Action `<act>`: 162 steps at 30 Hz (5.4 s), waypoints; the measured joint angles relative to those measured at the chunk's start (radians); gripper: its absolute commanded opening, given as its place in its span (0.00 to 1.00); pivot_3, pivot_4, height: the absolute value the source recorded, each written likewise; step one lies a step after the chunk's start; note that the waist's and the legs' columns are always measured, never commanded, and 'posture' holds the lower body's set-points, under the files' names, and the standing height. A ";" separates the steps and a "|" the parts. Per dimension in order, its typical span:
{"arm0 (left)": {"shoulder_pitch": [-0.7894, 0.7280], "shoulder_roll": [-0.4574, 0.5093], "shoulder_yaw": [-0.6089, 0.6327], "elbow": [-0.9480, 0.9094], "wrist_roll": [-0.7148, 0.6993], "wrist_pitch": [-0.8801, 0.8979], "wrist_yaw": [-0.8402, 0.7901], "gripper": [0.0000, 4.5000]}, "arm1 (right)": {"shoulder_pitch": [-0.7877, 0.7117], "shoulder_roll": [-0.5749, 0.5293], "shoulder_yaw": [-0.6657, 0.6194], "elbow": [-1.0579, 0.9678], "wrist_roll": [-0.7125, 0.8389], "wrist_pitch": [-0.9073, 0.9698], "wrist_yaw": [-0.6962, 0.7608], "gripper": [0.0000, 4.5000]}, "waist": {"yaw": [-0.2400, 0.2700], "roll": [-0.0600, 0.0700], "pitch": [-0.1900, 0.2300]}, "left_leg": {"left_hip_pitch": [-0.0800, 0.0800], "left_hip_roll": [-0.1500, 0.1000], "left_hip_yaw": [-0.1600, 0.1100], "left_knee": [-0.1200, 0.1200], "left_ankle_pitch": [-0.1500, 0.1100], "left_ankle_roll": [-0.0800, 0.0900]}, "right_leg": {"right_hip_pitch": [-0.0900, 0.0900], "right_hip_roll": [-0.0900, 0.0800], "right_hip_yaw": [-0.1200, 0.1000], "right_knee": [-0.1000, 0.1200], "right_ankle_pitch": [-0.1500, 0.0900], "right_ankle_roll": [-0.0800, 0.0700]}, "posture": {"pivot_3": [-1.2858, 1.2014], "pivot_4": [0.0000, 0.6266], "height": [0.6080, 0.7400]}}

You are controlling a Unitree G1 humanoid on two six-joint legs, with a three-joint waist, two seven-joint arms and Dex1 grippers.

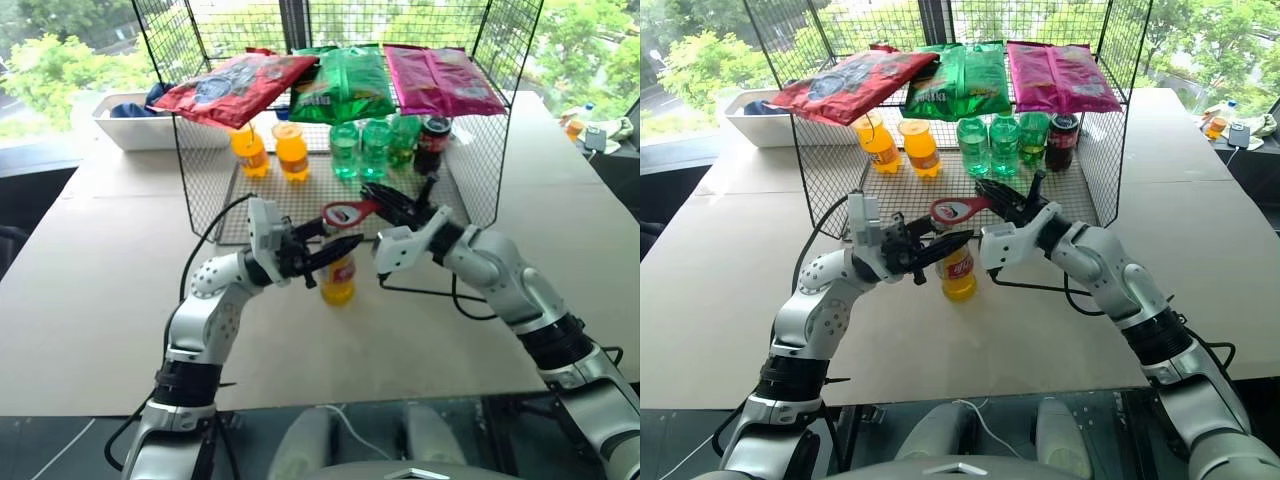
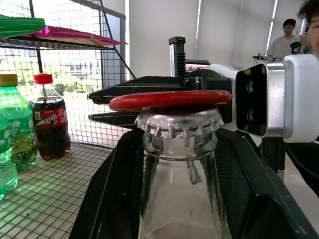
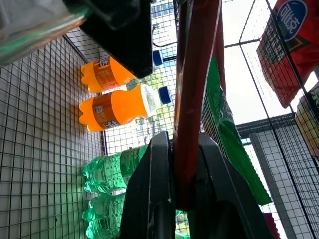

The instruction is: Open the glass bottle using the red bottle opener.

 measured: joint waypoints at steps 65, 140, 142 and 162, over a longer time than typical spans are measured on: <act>0.001 0.025 0.024 0.034 0.010 0.020 -0.032 0.38 | 0.241 0.251 0.045 -0.218 -0.063 0.378 0.125 0.00 | 0.000 0.007 -0.012 | 0.017 0.002 -0.001 -0.012 -0.002 0.003 | 0.014 0.001 0.000 -0.008 -0.001 0.000 | 0.52 0.24 1.00; -0.041 -0.001 0.012 0.052 -0.005 0.007 -0.041 0.38 | -0.018 -0.017 0.033 -0.125 -0.188 0.119 0.031 0.00 | 0.014 0.010 0.008 | -0.002 -0.003 -0.026 -0.013 0.004 -0.007 | 0.010 -0.002 -0.022 -0.019 0.000 0.000 | 0.52 0.24 1.00; -0.042 -0.001 0.013 0.056 -0.008 0.005 -0.045 0.38 | -0.019 -0.014 0.033 -0.125 -0.191 0.120 0.031 0.00 | 0.015 0.010 0.008 | -0.002 -0.003 -0.026 -0.013 0.004 -0.007 | 0.010 -0.002 -0.023 -0.019 0.000 0.000 | 0.52 0.24 1.00; -0.052 -0.002 0.012 0.058 -0.008 -0.006 -0.056 0.38 | -0.029 -0.025 0.026 -0.125 -0.264 0.086 -0.077 0.00 | 0.030 0.009 0.016 | -0.005 -0.004 -0.027 -0.013 0.005 -0.007 | 0.008 -0.002 -0.023 -0.019 0.000 0.000 | 0.52 0.24 1.00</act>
